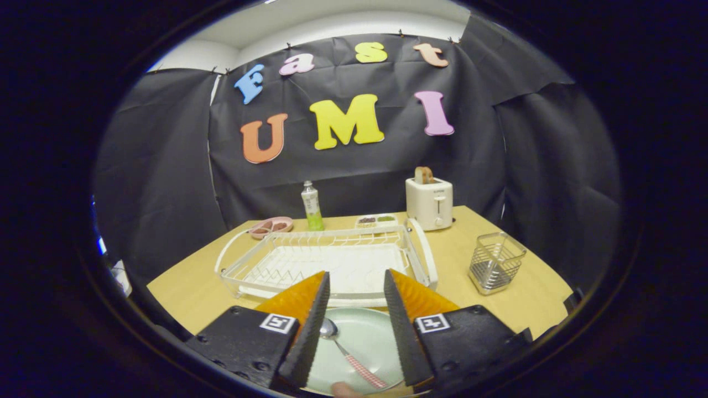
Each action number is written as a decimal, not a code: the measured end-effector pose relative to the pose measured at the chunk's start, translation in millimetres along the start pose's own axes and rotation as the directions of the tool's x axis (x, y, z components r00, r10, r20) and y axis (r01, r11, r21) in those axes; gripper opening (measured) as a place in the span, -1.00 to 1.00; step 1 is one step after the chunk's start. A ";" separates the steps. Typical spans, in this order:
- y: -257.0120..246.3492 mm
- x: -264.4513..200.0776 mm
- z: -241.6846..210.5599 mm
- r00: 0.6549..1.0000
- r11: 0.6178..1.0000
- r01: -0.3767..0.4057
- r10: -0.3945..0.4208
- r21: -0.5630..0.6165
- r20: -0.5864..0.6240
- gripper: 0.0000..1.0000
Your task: Take the plate from the dish rack, then take the spoon from the basket and place it into the plate.
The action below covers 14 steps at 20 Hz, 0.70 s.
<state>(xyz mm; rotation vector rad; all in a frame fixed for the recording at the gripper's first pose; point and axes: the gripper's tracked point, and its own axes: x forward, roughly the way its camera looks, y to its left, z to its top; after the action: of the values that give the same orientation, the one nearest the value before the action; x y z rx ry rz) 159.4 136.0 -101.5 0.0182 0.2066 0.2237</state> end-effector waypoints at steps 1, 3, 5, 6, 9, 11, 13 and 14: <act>-8.3 -6.9 5.7 1.000 1.000 0.026 -0.026 0.007 0.016 0.45; -22.5 -21.9 17.4 0.996 0.997 0.072 -0.073 0.020 0.051 0.81; -34.6 -43.0 27.4 0.991 0.994 0.108 -0.109 0.029 0.076 1.00; -37.9 -54.8 34.8 0.989 0.993 0.114 -0.116 0.025 0.091 1.00; -53.1 -91.9 58.6 0.980 0.989 0.144 -0.144 0.006 0.139 1.00; -64.7 -117.7 70.1 0.974 0.987 0.160 -0.157 -0.010 0.165 1.00; -77.3 -140.1 79.6 0.965 0.985 0.175 -0.170 -0.007 0.202 1.00; -84.8 -150.6 81.1 0.959 0.983 0.185 -0.180 -0.003 0.218 1.00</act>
<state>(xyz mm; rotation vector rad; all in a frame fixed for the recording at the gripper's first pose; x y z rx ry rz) 50.9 20.3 4.7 0.0003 -0.0126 0.0390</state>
